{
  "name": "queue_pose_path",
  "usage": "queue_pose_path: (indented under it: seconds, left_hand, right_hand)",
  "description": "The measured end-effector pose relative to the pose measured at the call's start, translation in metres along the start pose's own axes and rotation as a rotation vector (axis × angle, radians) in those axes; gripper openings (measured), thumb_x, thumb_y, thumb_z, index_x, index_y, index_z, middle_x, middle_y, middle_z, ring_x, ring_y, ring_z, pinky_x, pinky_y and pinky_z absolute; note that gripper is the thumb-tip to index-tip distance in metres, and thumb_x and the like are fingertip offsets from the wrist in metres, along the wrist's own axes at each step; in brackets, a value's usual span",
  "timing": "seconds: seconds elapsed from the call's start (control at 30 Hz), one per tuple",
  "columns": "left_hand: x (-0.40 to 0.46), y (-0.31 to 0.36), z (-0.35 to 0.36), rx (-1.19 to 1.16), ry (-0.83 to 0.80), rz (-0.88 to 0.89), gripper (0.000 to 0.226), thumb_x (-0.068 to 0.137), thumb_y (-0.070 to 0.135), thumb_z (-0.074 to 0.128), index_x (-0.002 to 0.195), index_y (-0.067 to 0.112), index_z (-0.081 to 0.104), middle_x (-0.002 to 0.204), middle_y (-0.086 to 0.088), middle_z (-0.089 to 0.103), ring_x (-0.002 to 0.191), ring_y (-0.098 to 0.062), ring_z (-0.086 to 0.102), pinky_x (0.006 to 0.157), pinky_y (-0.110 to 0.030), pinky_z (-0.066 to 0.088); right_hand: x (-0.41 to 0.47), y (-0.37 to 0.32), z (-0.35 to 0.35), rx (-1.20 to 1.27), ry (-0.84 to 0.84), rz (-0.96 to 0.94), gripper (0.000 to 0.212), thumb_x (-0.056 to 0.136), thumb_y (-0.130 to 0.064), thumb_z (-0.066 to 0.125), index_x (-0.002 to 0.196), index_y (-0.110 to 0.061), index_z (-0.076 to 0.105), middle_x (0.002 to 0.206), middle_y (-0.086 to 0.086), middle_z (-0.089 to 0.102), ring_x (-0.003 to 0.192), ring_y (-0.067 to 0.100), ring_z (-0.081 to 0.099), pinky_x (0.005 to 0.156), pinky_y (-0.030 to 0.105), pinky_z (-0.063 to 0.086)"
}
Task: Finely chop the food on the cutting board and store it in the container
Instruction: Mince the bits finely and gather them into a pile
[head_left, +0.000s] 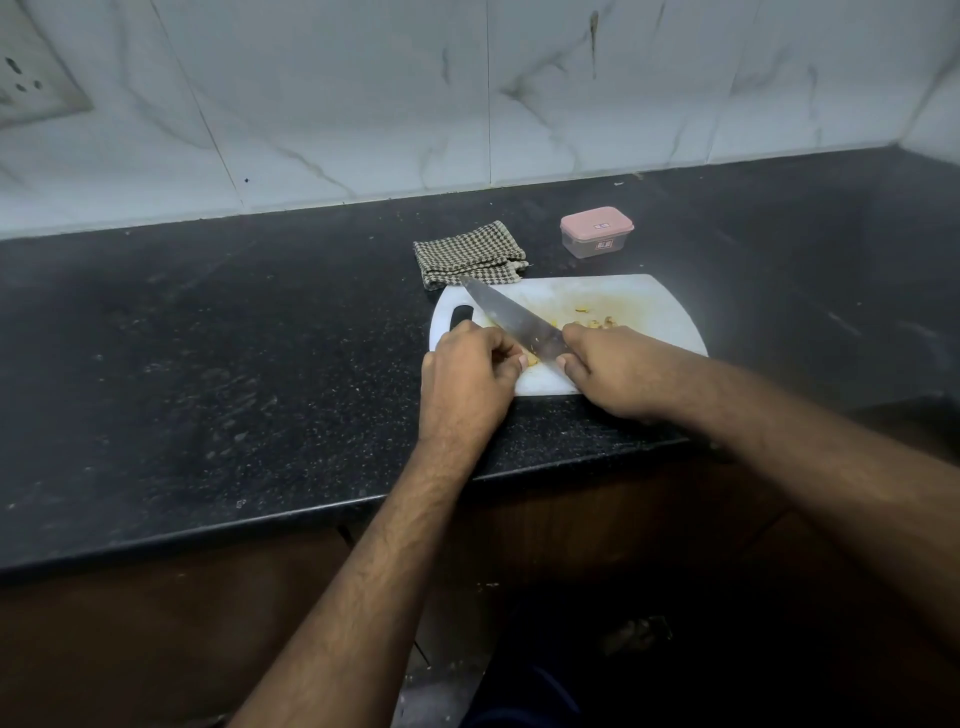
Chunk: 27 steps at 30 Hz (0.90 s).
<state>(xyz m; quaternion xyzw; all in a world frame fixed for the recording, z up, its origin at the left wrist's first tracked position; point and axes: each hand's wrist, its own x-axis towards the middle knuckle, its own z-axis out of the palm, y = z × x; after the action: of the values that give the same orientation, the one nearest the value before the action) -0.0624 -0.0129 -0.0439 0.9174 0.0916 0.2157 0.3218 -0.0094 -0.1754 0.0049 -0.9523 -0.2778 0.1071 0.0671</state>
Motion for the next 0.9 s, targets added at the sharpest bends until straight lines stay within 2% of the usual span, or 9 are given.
queue_pose_path:
  seconds: [0.17,0.33,0.53,0.9]
  left_hand:
    - [-0.0003,0.0000,0.0001,-0.003,0.003,0.008,0.006,0.091,0.028,0.075,0.097,0.026,0.076,0.094,0.012,0.059,0.091,-0.010,0.061,0.093,-0.044,0.053]
    - [0.0003,-0.0003,0.0014,-0.029,0.015,-0.007,0.005,0.090,0.026,0.077,0.091,0.023,0.074,0.092,0.010,0.061,0.088,-0.011,0.061,0.091,-0.044,0.055]
    - [0.0009,-0.0004,0.0005,-0.038,0.017,0.000,0.004,0.091,0.024,0.077,0.091,0.020,0.076,0.093,0.009,0.062,0.090,-0.013,0.061,0.091,-0.044,0.054]
    - [0.0002,0.0023,-0.0005,-0.035,0.028,-0.016,0.003,0.090,0.023,0.077,0.091,0.020,0.077,0.094,0.013,0.064,0.089,-0.008,0.061,0.091,-0.041,0.055]
  right_hand:
    - [-0.0015,0.0006,0.0006,0.005,0.007,-0.003,0.012,0.107,-0.034,0.037,0.103,-0.024,0.036,0.082,-0.002,0.050,0.077,0.018,0.051,0.070,0.035,0.041]
    - [-0.0038,0.0001,-0.0009,-0.010,-0.001,-0.014,0.012,0.107,-0.034,0.037,0.102,-0.023,0.035,0.081,-0.002,0.050,0.072,0.012,0.048,0.068,0.035,0.040]
    - [-0.0014,-0.0068,-0.0026,-0.088,-0.018,-0.044,0.007,0.107,-0.032,0.037,0.105,-0.027,0.032,0.079,-0.002,0.048,0.079,0.020,0.053,0.070,0.035,0.041]
    - [-0.0010,-0.0039,-0.0022,-0.079,-0.020,-0.040,0.011,0.107,-0.034,0.038,0.103,-0.025,0.033,0.084,0.001,0.051,0.080,0.021,0.055,0.069,0.036,0.042]
